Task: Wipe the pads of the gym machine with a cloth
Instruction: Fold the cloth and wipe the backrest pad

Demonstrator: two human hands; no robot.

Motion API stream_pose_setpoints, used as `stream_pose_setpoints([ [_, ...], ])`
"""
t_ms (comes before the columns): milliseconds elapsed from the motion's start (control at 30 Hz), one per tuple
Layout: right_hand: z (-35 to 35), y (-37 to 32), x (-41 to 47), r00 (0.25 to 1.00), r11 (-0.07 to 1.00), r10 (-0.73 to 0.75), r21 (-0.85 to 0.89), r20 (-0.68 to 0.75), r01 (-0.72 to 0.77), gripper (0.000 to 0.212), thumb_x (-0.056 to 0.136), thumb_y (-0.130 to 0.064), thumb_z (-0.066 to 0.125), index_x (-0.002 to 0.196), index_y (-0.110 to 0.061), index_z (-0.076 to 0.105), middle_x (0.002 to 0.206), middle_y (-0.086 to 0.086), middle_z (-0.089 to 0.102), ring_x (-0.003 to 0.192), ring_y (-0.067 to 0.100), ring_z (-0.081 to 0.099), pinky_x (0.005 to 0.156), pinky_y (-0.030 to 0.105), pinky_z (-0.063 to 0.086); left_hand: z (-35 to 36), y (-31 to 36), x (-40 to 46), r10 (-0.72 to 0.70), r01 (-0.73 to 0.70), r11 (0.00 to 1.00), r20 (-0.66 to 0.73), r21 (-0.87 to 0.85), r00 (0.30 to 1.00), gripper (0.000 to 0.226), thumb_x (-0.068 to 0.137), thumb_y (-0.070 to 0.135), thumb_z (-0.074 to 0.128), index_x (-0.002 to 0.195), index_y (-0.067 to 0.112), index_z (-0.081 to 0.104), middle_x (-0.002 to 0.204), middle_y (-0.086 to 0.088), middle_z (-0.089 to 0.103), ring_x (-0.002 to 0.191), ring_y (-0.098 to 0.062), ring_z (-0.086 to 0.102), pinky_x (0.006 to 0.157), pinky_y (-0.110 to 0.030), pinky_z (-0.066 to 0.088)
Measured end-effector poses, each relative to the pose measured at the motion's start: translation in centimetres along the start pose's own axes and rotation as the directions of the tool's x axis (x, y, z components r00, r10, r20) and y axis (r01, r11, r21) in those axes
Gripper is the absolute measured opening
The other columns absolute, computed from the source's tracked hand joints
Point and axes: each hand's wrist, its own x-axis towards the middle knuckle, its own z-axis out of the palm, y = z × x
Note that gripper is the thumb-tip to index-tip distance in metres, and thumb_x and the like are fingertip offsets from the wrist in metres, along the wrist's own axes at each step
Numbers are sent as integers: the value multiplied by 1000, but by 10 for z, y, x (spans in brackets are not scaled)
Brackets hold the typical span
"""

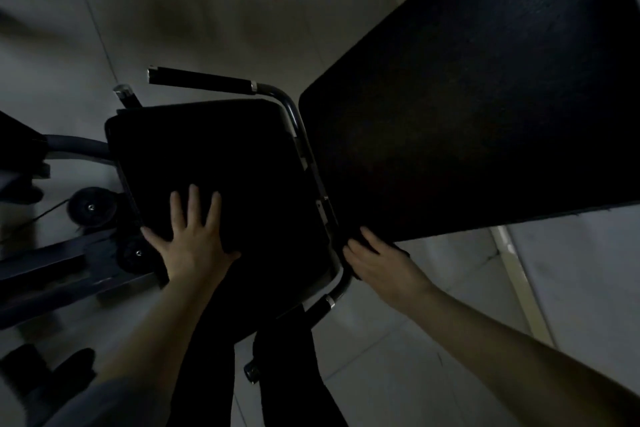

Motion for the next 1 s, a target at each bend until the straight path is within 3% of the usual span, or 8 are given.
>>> stream_pose_setpoints([
  [67,13,2,-14,998,997,-56,-47,-25,54,61,95,-28,45,147,-6,22,156,5,17,142,22,17,108,49,-8,22,2,-30,28,-31,996,38,89,999,110,74,65,61,149,29,-9,155,-3,-28,142,-29,-28,107,-72,10],
  [167,10,26,-17,992,999,-1,41,-126,7,51,75,-42,69,123,-24,62,139,-5,50,129,15,46,113,40,25,47,9,-58,-13,-15,980,140,199,990,115,73,69,58,146,27,-20,149,-4,-39,140,-34,-30,107,-69,18],
  [300,-14,59,-27,877,863,388,446,-284,-237,46,49,-20,82,94,-11,74,108,13,68,103,29,62,91,43,49,50,18,-55,-71,46,983,134,178,988,117,72,59,68,148,30,-16,153,-4,-33,141,-35,-27,104,-71,22],
  [500,-51,133,-84,484,483,860,568,-163,-666,31,83,-6,51,110,3,64,132,25,49,126,39,42,112,54,21,48,27,-56,-114,87,983,168,159,979,117,74,47,74,149,28,-13,154,-5,-32,141,-37,-25,105,-68,26],
  [600,-63,180,-81,392,377,916,508,-81,-775,43,93,-16,42,132,1,46,149,23,28,140,37,20,117,52,6,45,29,-56,-109,84,984,162,156,981,114,75,41,74,150,29,-11,154,-5,-31,142,-37,-24,105,-65,29],
  [667,-64,195,-51,433,409,901,357,-15,-840,62,95,-36,37,146,-3,23,155,22,13,144,36,8,116,52,2,45,27,-55,-109,84,983,146,165,983,114,75,42,74,149,30,-12,154,-4,-31,142,-35,-23,105,-64,30],
  [767,-59,186,4,603,596,797,197,-26,-779,71,96,-53,18,149,-7,6,156,22,5,144,38,7,114,56,-1,48,23,-54,-91,70,987,143,146,986,113,76,44,72,149,30,-13,153,-2,-33,142,-34,-25,107,-63,28],
  [1000,-42,111,80,936,913,349,239,-34,-331,60,100,-38,20,150,-12,1,157,17,0,144,38,2,113,56,-6,51,18,-50,-97,79,989,144,125,985,109,79,41,70,148,33,-14,152,0,-35,141,-33,-28,107,-64,27],
])
